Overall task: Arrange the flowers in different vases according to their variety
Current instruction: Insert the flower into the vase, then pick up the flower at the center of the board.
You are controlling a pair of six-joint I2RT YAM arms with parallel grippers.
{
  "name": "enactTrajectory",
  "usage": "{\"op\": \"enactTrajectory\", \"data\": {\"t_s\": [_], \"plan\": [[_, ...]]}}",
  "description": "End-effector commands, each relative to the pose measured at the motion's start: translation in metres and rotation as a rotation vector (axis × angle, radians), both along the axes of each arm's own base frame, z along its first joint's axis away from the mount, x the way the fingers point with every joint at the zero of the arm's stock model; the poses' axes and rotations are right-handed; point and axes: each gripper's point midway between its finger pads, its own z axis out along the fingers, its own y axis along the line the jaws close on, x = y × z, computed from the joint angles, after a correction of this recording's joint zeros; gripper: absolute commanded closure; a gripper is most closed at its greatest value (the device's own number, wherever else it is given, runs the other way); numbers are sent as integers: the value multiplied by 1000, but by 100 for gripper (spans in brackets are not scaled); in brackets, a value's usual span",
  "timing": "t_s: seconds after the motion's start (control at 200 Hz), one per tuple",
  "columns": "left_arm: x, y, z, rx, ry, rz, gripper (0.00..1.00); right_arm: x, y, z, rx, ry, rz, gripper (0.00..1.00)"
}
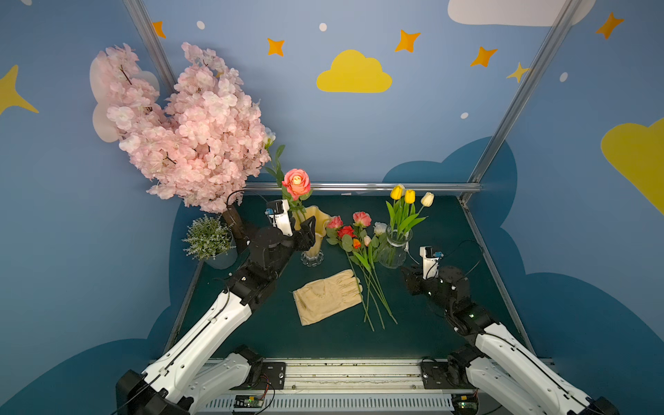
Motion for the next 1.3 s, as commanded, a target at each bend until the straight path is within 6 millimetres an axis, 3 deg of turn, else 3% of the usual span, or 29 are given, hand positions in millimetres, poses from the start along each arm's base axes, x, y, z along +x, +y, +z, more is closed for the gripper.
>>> {"op": "enactTrajectory", "data": {"t_s": [0.0,0.17,0.411,0.576,0.756,0.771,0.816,1.297], "plan": [[-25,-8,-25,-46,70,-74,21,2,16,19,22,-48,65,51],[-51,-10,-57,-87,106,-114,9,-3,38,13,-10,-31,152,52],[-68,-11,-118,-56,182,-144,7,-12,62,-1,-110,93,228,59],[-71,-16,-148,-24,203,-173,6,-22,70,-18,-161,203,250,61],[-73,-21,-159,-4,227,-201,7,-29,69,-42,-202,307,226,62],[-73,-22,-158,-5,226,-209,7,-25,71,-34,-192,296,220,62],[-75,-27,-158,2,226,-235,7,-23,72,-36,-201,315,210,62],[-77,-41,-157,98,208,-292,7,2,67,-79,-481,515,127,76]]}}
